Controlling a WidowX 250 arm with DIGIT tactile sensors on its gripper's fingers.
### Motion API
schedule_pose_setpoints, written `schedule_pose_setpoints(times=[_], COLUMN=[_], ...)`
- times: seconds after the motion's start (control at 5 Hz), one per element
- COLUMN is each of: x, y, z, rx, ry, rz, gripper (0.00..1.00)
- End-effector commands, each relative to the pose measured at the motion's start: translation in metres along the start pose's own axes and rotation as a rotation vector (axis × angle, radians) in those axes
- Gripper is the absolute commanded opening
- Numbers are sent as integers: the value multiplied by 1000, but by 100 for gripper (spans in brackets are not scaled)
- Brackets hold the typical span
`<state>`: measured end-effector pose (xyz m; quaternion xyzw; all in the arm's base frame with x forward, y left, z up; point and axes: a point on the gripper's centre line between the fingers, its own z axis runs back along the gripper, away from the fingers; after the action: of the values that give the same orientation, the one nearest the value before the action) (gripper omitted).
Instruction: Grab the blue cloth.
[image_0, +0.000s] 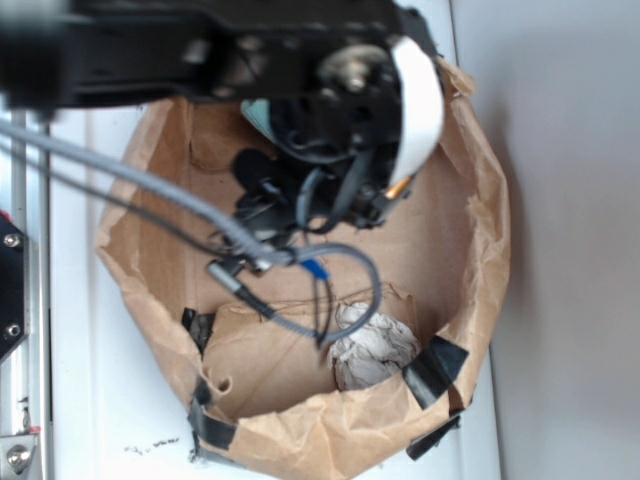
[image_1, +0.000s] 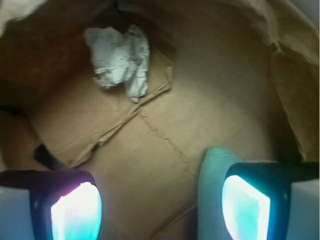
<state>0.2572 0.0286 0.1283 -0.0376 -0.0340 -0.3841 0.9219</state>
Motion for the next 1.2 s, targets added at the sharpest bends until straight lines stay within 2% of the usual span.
schedule_pose_setpoints(times=[0.0, 0.2, 0.4, 0.6, 0.8, 1.0], x=[-15, -9, -13, -10, -7, -5], y=[16, 50, 86, 103, 106, 107], z=[-7, -18, -25, -37, -49, -43], rx=[48, 53, 83, 106, 148, 169], ry=[9, 34, 56, 86, 125, 95], rz=[-12, 28, 80, 97, 87, 73], gripper=[100, 100, 100, 100, 0, 0])
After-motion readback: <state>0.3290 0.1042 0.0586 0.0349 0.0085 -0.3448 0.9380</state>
